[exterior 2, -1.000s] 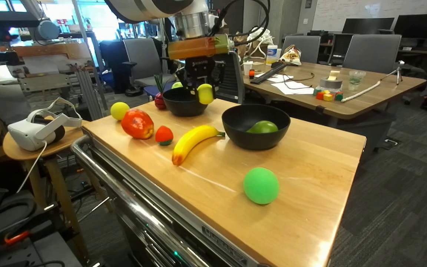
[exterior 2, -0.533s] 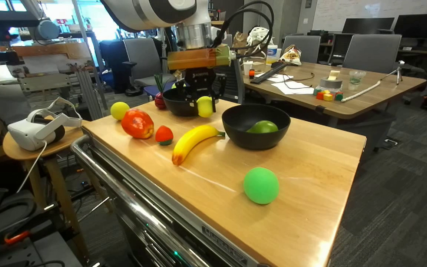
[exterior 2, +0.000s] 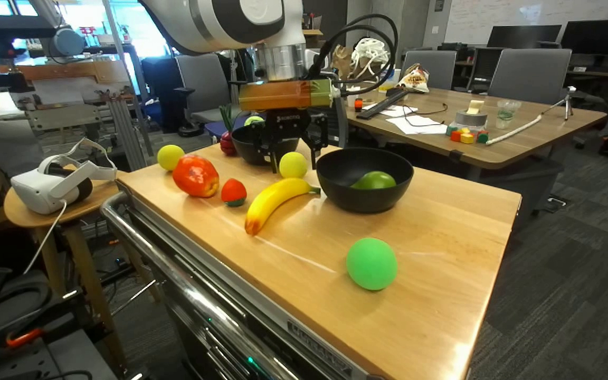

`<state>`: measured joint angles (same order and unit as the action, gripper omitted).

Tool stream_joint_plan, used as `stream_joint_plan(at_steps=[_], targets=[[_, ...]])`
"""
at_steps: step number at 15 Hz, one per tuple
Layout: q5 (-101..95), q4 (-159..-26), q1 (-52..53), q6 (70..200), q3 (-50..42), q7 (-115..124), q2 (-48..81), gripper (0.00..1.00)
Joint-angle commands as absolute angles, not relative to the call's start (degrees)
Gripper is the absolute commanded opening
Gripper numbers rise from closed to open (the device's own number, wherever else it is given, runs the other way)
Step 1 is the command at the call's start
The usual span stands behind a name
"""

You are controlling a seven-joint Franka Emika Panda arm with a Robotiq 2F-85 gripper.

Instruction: Take all the contents from the black bowls and place them on the table one at at time starting with the left bowl then right bowl

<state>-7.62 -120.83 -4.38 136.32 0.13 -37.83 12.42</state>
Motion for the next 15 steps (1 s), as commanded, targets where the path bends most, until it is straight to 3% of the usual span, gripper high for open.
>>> stream_joint_plan(at_steps=[1,7,15], targets=[[-5.5,-118.7,-5.0,132.5,0.8,-40.0,9.6,1.00],[-13.0,-113.9,-5.2,128.2,-2.1,-40.2,4.6,1.00],[-8.3,-116.1,-8.2,140.9,-5.2,-40.2,8.9,1.00]])
